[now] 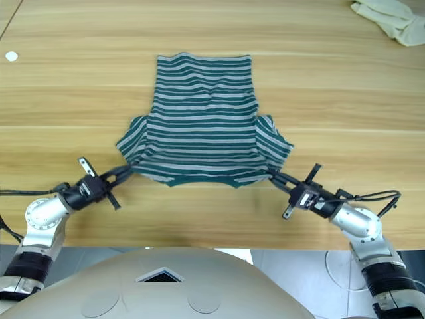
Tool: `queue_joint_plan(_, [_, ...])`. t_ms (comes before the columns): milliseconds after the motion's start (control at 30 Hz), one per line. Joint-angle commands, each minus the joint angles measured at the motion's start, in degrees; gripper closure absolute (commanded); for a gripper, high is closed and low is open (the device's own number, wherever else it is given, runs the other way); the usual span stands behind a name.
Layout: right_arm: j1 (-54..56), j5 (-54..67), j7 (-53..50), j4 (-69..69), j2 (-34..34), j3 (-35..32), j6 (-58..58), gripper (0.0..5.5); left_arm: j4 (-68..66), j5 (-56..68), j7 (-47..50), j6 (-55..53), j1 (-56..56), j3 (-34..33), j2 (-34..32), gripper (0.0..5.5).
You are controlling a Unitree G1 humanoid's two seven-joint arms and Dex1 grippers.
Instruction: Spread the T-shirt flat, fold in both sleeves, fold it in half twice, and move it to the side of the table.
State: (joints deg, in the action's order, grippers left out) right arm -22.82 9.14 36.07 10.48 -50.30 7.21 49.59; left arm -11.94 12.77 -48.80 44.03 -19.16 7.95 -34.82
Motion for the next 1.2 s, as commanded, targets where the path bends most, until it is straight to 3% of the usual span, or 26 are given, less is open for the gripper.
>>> queue_joint_plan(33, [-4.1,-2.5,0.5,-4.9,-0.3,-1.6,-1.6,4.96,0.5,-6.4,2.1,0.0,-4.0,0.7,-0.3,4.7])
queue_joint_plan(333, [-9.9,-9.8,-1.7,-5.9,-0.6,-6.8,-4.4,3.52,1.5,-8.5,5.0,-0.8,-11.3,-3.1,-3.9,3.28])
queue_joint_plan(433, [-10.3,-5.4,-1.5,-8.4,-0.1,-9.4,-4.4,3.52,8.1,4.2,2.7,-0.6,-13.0,-5.4,-4.3,2.91])
queue_joint_plan(533, [-1.1,-3.7,-4.1,-9.6,4.3,-9.7,-6.7,3.52,13.0,11.1,4.7,-2.7,-6.1,-6.9,-0.9,2.91])
queue_joint_plan(700, [11.0,-14.9,-7.0,0.4,8.8,-5.8,-8.7,3.52,1.7,-14.1,19.6,-7.3,9.6,-7.3,3.3,2.91])
queue_joint_plan(900, [16.3,-24.5,-9.8,11.1,9.7,-1.9,-7.2,3.52,-8.3,-36.6,30.4,-9.2,16.1,-0.7,3.0,2.91])
queue_joint_plan(1200, [13.4,-26.2,-12.9,14.1,6.8,-2.2,-5.5,3.52,-10.2,-45.0,33.3,-10.3,10.8,4.1,-3.4,2.91])
